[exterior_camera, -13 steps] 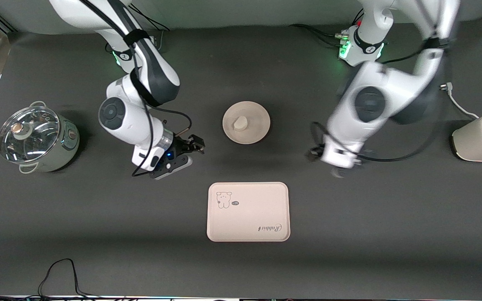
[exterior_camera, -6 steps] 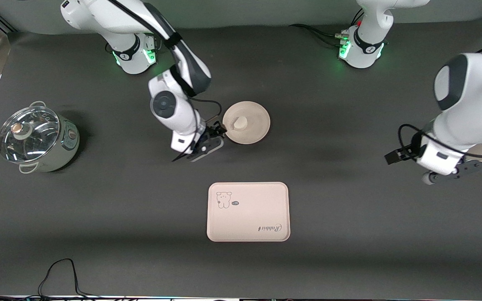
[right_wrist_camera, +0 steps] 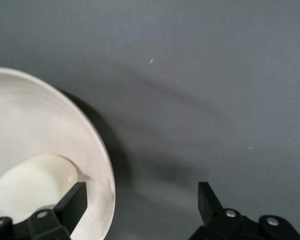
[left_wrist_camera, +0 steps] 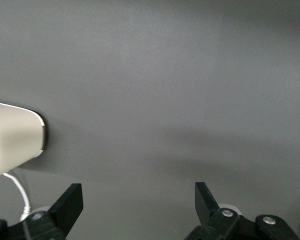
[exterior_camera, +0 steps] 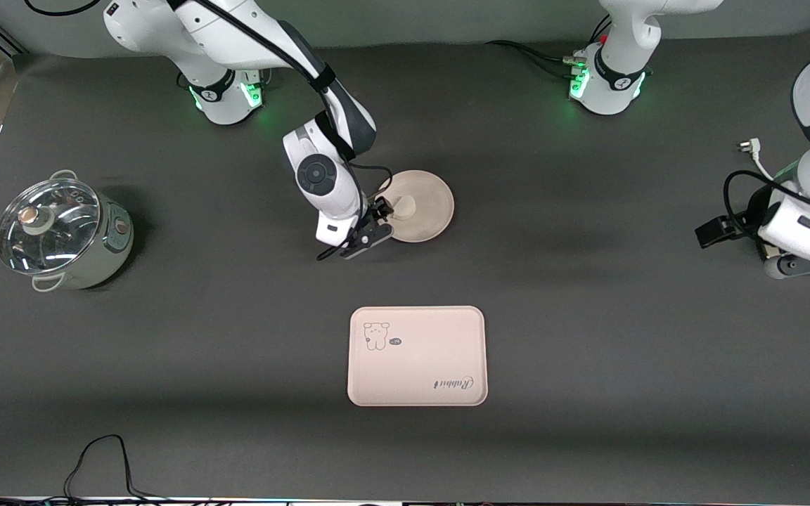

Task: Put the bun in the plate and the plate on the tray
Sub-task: 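Withdraw the left gripper while the right gripper reaches the plate rim, then close the right gripper on the plate rim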

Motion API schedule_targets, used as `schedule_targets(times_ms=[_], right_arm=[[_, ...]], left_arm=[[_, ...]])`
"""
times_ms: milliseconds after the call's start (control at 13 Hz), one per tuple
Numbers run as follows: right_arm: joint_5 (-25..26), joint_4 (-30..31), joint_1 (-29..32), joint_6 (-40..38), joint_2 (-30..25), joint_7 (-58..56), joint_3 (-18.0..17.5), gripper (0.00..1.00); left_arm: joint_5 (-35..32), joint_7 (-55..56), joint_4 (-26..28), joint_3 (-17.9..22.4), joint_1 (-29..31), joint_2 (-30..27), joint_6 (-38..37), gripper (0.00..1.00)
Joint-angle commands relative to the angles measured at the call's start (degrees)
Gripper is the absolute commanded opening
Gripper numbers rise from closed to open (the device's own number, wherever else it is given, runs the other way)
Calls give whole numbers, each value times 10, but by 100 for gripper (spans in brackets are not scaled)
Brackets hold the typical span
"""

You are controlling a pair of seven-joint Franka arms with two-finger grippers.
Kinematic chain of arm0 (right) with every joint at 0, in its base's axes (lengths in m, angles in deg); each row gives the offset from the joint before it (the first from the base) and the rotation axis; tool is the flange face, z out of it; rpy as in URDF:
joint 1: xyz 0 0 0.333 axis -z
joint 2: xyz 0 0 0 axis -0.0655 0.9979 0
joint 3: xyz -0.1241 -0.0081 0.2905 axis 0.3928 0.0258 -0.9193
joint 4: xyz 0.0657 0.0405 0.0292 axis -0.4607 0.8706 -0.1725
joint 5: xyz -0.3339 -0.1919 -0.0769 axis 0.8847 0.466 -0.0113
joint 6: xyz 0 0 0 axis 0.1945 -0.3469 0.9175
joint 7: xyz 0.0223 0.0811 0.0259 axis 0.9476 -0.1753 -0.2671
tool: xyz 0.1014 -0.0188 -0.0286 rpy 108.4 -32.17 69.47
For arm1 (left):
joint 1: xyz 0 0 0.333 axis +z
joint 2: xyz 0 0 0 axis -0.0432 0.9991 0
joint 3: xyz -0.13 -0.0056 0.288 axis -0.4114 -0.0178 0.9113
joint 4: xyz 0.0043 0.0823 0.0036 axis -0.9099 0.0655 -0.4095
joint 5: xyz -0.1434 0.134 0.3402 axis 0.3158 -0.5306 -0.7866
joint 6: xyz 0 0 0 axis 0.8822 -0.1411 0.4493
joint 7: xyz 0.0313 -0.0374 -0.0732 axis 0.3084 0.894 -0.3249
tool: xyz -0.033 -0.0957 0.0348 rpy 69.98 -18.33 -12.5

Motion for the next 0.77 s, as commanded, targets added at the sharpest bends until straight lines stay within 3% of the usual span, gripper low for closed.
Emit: schedule_targets(times_ms=[0, 77, 231, 385, 692], right_arm=[[-11, 10, -21, 15, 1, 23, 10, 86], [-12, 10, -21, 15, 1, 26, 10, 74], [-12, 10, -15, 7, 1, 28, 10, 28], [-13, 10, -14, 7, 3, 28, 10, 0], [-18, 8, -14, -14, 4, 23, 9, 0]], left_arm=[[-16, -28, 14, 31, -32, -28, -12, 100], [-15, -37, 2, 46, -44, -25, -16, 100], [-10, -38, -4, 48, -43, -28, -29, 100], [-8, -38, -10, 45, -45, -34, -40, 100], [-7, -38, -26, 41, -50, -35, -44, 100]])
